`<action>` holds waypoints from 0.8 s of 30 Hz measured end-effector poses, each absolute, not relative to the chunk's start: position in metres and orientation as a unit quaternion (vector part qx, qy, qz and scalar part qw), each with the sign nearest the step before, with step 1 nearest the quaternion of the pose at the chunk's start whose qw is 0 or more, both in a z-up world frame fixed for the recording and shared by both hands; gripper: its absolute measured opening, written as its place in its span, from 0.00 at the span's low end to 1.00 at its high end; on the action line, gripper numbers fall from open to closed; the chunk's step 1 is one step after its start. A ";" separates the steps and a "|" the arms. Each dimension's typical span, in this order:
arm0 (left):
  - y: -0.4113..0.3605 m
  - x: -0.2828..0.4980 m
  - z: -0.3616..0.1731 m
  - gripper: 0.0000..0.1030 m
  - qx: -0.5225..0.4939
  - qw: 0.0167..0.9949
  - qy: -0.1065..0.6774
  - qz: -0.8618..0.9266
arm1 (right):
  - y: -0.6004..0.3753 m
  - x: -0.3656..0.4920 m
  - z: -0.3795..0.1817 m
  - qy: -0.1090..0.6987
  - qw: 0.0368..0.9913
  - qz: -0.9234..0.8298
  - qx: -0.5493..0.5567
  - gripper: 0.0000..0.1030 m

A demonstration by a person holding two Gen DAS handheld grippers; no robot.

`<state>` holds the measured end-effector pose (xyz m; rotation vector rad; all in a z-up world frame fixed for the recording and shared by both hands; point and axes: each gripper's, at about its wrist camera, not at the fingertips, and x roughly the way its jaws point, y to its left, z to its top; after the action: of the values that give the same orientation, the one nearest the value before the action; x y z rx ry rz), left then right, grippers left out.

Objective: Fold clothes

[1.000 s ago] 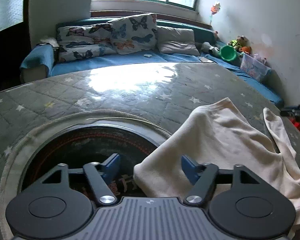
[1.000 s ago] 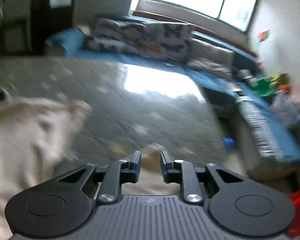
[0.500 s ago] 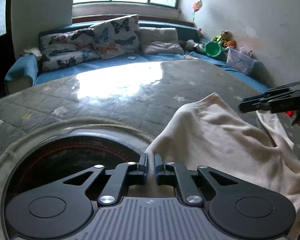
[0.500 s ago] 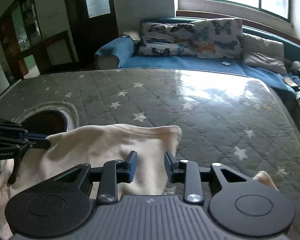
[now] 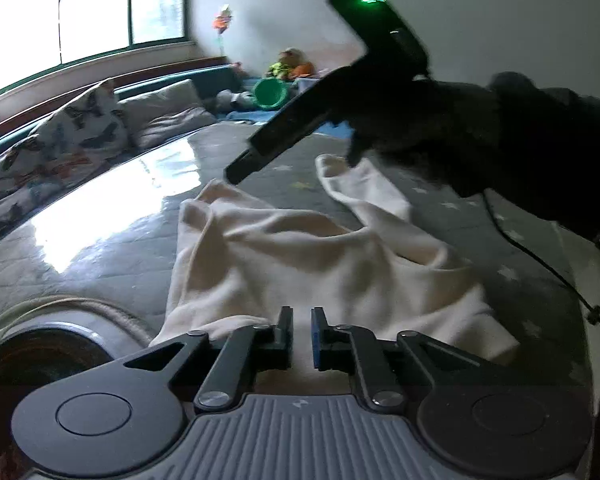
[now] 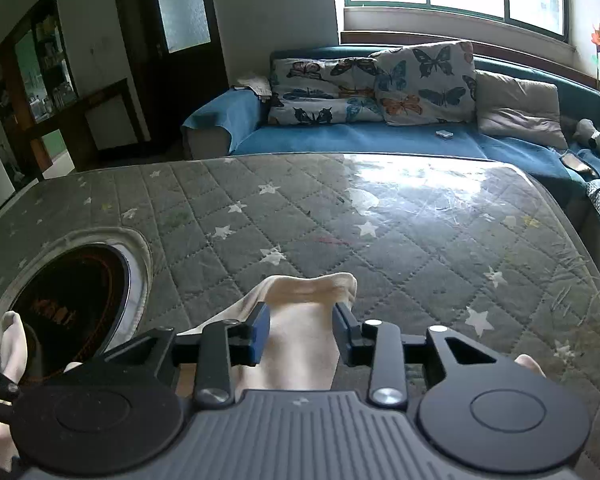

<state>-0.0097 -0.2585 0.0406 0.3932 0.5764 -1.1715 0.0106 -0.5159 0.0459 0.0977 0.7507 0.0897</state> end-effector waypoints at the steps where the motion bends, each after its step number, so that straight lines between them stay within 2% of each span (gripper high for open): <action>1: -0.256 -0.010 0.044 0.14 0.177 0.777 0.261 -0.545 | -0.516 0.011 0.046 0.366 0.929 0.042 0.046 0.34; 4: -0.240 -0.001 0.058 0.15 0.140 0.796 0.256 -0.529 | -0.520 0.012 0.044 0.366 0.928 0.039 0.049 0.34; 6: -0.231 0.012 0.064 0.25 0.118 0.819 0.266 -0.494 | -0.522 0.013 0.042 0.367 0.928 0.036 0.052 0.34; 8: -0.225 0.024 0.064 0.40 0.103 0.839 0.284 -0.452 | -0.524 0.014 0.041 0.368 0.928 0.034 0.056 0.34; 10: -0.221 0.034 0.060 0.50 0.086 0.843 0.313 -0.429 | -0.524 0.014 0.039 0.369 0.927 0.034 0.057 0.34; 13: -0.224 0.044 0.051 0.55 0.069 0.836 0.353 -0.415 | -0.522 0.014 0.037 0.370 0.927 0.035 0.057 0.34; 16: -0.231 0.049 0.042 0.56 0.059 0.830 0.377 -0.407 | -0.521 0.014 0.037 0.370 0.926 0.037 0.057 0.34; 18: -0.234 0.053 0.038 0.53 0.052 0.824 0.388 -0.410 | -0.521 0.015 0.037 0.371 0.926 0.037 0.055 0.35; 19: -0.233 0.053 0.038 0.44 0.050 0.821 0.389 -0.415 | -0.521 0.015 0.036 0.370 0.927 0.036 0.055 0.35; 20: -0.233 0.053 0.038 0.31 0.048 0.818 0.391 -0.420 | -0.522 0.015 0.036 0.371 0.926 0.035 0.056 0.35; 21: -0.233 0.054 0.038 0.27 0.047 0.815 0.392 -0.425 | -0.522 0.015 0.035 0.371 0.926 0.034 0.058 0.35; 22: -0.232 0.054 0.038 0.14 0.046 0.812 0.393 -0.429 | -0.523 0.016 0.034 0.371 0.926 0.033 0.059 0.35; 23: -0.230 0.054 0.039 0.09 0.047 0.816 0.389 -0.426 | -0.524 0.016 0.033 0.372 0.926 0.032 0.061 0.35; 24: -0.228 0.055 0.041 0.08 0.049 0.819 0.384 -0.423 | -0.524 0.016 0.032 0.373 0.925 0.031 0.062 0.35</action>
<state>0.0547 -0.2276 0.0410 0.1039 0.8181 -0.9000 0.0165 -0.5244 0.0321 0.1282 0.7647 0.0644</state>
